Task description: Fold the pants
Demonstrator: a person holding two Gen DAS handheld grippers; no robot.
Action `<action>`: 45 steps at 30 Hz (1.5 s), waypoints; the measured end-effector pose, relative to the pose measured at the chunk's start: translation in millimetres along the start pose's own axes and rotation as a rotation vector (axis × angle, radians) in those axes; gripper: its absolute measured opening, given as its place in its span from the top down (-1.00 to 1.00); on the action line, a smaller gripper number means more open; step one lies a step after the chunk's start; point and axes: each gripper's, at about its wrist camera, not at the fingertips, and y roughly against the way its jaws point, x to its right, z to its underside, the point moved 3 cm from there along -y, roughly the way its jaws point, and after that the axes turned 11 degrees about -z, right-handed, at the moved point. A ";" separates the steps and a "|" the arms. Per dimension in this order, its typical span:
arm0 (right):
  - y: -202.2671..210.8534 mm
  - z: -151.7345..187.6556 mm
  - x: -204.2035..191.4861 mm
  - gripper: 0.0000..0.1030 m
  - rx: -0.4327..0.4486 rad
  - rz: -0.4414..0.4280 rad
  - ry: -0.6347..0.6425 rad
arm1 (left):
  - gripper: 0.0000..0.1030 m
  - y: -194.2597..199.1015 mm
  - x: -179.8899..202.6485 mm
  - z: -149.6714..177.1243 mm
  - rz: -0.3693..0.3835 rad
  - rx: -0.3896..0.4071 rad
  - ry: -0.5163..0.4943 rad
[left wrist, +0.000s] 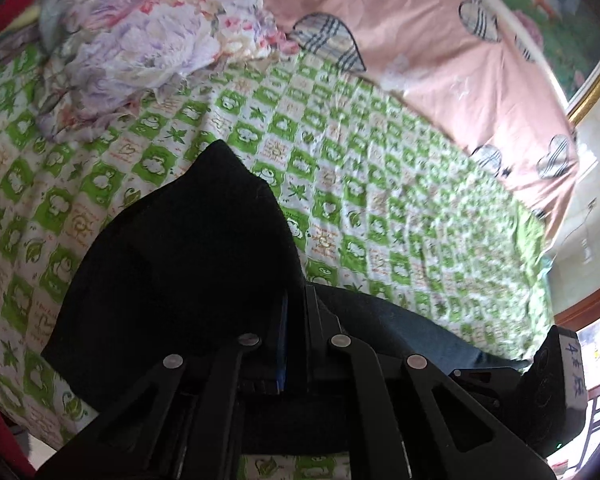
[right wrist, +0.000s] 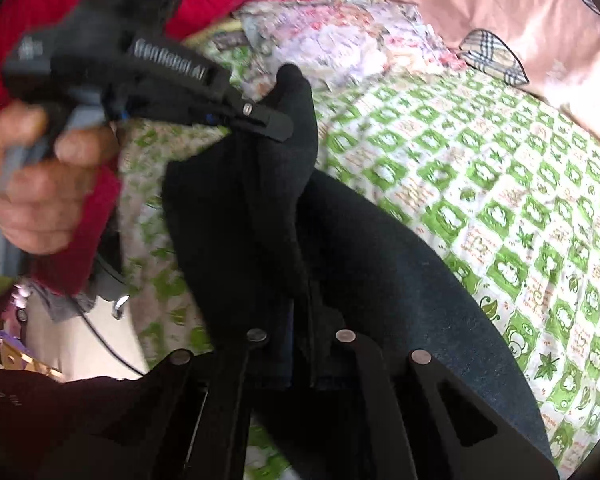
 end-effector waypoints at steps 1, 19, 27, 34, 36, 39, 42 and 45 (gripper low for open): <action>3.0 -1.1 -7.1 0.88 0.001 -0.012 0.014 | 0.92 4.4 -5.0 2.4 0.019 0.012 0.021; -41.0 13.8 -49.0 0.88 -0.123 0.087 0.158 | 0.91 14.3 -102.6 76.7 0.115 0.051 0.253; -46.0 18.4 -55.8 0.88 -0.162 0.107 0.207 | 0.91 11.1 -104.7 87.9 0.102 0.035 0.247; -46.6 20.8 -54.2 0.75 -0.167 0.067 0.170 | 0.89 7.7 -108.5 95.7 0.065 0.019 0.237; -45.7 20.7 -53.5 0.62 -0.163 0.053 0.156 | 0.86 8.5 -110.3 99.3 0.043 0.013 0.239; -40.6 19.9 -51.8 0.30 -0.141 0.008 0.117 | 0.79 13.9 -109.0 101.0 0.010 0.000 0.220; -32.2 18.4 -48.8 0.19 -0.111 -0.025 0.081 | 0.46 23.5 -108.7 99.5 -0.021 -0.009 0.217; -24.8 14.9 -41.4 0.18 -0.078 -0.063 0.029 | -0.05 31.9 -113.6 96.4 -0.045 -0.009 0.251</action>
